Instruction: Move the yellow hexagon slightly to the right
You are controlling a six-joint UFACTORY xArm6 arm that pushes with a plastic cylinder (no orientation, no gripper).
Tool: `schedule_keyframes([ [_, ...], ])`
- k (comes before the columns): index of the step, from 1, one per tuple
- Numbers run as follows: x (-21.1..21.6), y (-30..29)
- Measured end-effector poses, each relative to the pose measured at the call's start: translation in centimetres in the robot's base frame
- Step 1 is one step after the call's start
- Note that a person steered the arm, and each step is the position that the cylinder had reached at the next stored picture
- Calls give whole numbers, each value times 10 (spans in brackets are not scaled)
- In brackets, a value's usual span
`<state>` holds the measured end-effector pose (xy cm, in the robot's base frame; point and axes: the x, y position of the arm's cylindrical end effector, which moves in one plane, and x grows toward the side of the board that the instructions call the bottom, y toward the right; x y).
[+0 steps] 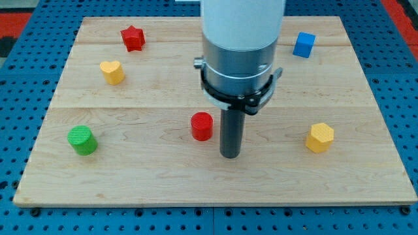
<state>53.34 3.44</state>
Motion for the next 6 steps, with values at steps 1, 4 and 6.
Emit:
schedule_keyframes([
  [1, -21, 25],
  [4, -11, 62],
  [6, -35, 144],
])
